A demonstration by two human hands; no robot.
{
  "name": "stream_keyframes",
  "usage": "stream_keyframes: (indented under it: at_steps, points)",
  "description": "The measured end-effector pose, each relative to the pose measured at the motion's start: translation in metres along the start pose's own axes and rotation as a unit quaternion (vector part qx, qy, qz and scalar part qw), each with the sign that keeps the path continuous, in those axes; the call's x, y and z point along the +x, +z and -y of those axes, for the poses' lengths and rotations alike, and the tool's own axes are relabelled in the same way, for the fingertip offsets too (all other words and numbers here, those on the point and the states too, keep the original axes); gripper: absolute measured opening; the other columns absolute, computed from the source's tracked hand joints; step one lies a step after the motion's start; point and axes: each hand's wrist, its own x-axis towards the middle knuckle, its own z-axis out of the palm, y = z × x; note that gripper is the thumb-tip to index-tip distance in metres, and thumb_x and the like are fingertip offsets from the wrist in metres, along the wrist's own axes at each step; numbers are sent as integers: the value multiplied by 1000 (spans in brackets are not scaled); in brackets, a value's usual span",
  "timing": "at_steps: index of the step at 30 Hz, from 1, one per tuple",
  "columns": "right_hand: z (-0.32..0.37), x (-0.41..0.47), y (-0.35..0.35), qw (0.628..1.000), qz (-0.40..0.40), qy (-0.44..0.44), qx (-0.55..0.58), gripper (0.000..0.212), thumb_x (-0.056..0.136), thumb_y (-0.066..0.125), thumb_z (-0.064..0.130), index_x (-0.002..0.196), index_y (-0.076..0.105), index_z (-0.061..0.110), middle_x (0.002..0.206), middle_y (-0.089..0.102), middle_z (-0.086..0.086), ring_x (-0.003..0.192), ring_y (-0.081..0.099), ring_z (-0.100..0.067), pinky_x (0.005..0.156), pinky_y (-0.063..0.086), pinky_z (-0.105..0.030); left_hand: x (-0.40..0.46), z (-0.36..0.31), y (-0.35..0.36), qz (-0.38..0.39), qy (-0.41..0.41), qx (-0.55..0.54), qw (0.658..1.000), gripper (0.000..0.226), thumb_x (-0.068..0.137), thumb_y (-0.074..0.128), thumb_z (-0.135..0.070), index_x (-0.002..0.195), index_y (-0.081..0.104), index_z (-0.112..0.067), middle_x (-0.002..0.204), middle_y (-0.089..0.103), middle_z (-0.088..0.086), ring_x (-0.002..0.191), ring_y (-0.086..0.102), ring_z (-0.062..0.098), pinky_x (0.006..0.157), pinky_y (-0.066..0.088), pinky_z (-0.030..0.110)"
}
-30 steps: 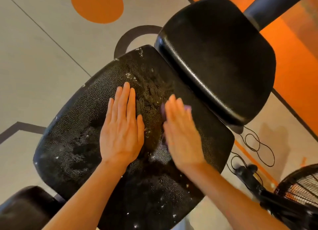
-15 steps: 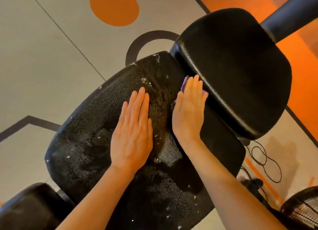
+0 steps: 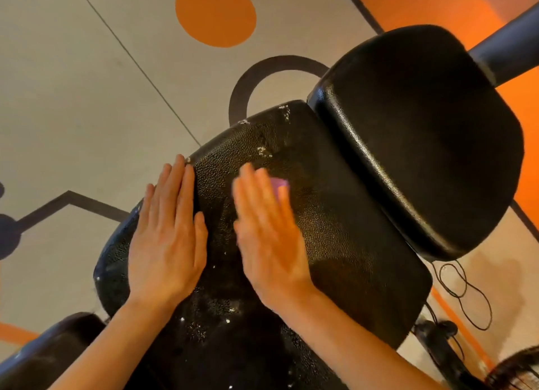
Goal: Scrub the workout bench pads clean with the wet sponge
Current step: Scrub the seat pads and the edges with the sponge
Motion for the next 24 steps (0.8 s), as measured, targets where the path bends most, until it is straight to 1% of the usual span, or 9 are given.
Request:
stream_keyframes:
  at_steps: [2,3,7,8,11,13,16,18,24]
  points:
    - [-22,3,-4,995,12,-95,-26,53,101,32,22,151,23,9,160,19,-10,149,12,-23,123,11,-40,0,-1,-1,6,-1,4,1000,60,101,30,-29,156,14,-8,164,11,10,153,7,22,125,-2,32]
    - [-37,14,-7,998,2,-64,-24,51,101,30,22,150,23,8,159,21,-11,149,15,-24,122,13,-39,0,-1,-1,6,-3,3,1000,60,101,30,-29,156,14,-8,164,11,10,153,7,22,125,-1,33]
    - [-47,60,-18,972,-67,214,67,54,100,20,24,152,17,8,161,15,-11,150,10,-23,123,11,-44,2,0,0,11,1,9,1000,61,100,31,-28,156,13,-8,164,10,10,152,8,24,125,1,36]
    - [-31,57,-14,978,-68,194,48,54,100,22,25,152,17,8,161,14,-12,150,8,-24,122,11,-46,1,0,0,14,0,9,1000,61,100,31,-28,156,13,-8,164,10,10,152,8,24,125,0,35]
    - [-2,33,-3,998,-4,-57,-4,54,99,34,21,150,23,8,160,17,-11,149,11,-25,122,8,-42,2,1,-1,14,0,8,1000,61,100,30,-28,155,14,-8,164,10,10,152,9,24,125,-3,33]
    - [-27,42,-5,994,-1,-113,-9,55,97,37,18,149,26,6,159,20,-11,148,14,-24,123,7,-38,2,1,0,14,2,7,1000,61,100,30,-28,155,14,-8,164,11,10,152,9,24,125,-2,33]
    - [-66,82,-15,990,-64,99,79,52,100,32,15,151,21,5,159,20,-12,148,13,-23,123,2,-28,3,1,-1,7,8,6,1000,61,100,30,-27,155,16,-6,163,12,12,152,9,24,125,0,35]
    - [-54,95,-17,973,-98,183,100,51,103,25,20,152,16,6,161,14,-12,150,7,-22,124,6,-40,3,1,0,5,11,11,1000,60,100,31,-26,155,17,-5,163,14,13,152,10,25,125,2,36]
    - [-20,68,-12,984,-6,-175,13,48,99,39,16,144,37,0,154,31,-18,146,23,-31,121,17,-44,2,1,0,2,10,14,1000,60,100,31,-25,154,17,-4,162,15,14,151,11,26,125,2,37]
